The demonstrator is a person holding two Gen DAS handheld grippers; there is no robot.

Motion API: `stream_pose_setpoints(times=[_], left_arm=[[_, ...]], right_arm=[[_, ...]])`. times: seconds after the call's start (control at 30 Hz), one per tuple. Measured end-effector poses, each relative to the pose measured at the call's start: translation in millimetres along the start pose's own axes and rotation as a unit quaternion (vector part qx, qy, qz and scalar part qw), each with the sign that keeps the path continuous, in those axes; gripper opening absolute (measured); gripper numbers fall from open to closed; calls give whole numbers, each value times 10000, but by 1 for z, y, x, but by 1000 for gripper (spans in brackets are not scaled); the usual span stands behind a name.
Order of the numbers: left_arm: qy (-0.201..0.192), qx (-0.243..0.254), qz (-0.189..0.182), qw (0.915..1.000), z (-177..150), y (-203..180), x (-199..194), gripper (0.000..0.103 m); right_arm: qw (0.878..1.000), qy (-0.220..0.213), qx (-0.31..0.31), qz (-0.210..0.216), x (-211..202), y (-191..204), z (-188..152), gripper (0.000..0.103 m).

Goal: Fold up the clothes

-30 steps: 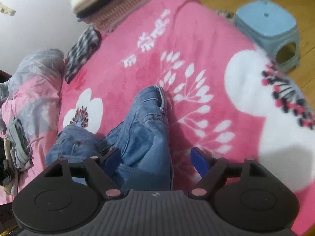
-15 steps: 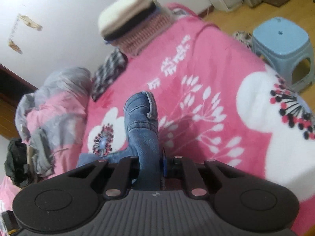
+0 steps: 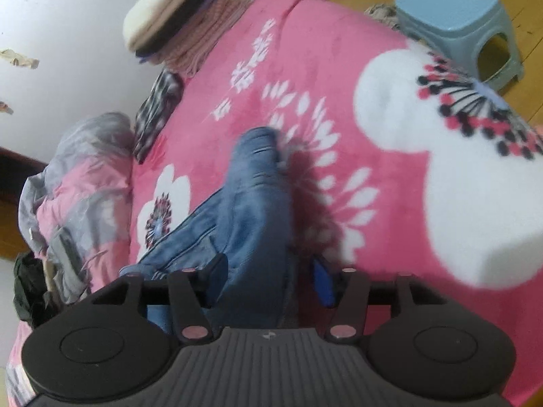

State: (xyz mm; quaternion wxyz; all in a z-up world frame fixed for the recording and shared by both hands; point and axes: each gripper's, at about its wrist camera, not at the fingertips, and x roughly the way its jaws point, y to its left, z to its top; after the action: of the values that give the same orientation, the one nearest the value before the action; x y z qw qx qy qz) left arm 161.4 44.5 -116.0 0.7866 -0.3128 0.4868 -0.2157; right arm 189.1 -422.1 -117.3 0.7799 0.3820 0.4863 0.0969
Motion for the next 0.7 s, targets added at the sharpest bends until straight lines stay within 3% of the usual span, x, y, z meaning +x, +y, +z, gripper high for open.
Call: stream_pose_setpoints(times=[0.07,0.1,0.13,0.2,0.23,0.43,0.7], left_arm=[[-67,66,-17,10000,4,-4,1,58],[-130,168,23,9998,4,-7,1,48],[-193,270,63,9994,5,-10,0,31],[-319,475,143,9983,6,-16,-1,12],[-381,577,183,9974,7,-20,-1,8],[-973,1249,186,9872,27,-52,-23,3],[-1635,1831,623,9674,92,-77,-23,3]], right_arm=[[9998,40,-162,-69,4,8,-1,56],[9996,60,-243,-104,6,12,-2,50],[9993,80,-324,-138,9,15,-3,37],[9980,-23,-582,-237,5,25,-5,18],[9970,-129,-723,-243,1,29,-6,11],[9858,-948,-1387,49,-28,70,15,10],[9673,-1606,-1957,133,-23,127,84,10]])
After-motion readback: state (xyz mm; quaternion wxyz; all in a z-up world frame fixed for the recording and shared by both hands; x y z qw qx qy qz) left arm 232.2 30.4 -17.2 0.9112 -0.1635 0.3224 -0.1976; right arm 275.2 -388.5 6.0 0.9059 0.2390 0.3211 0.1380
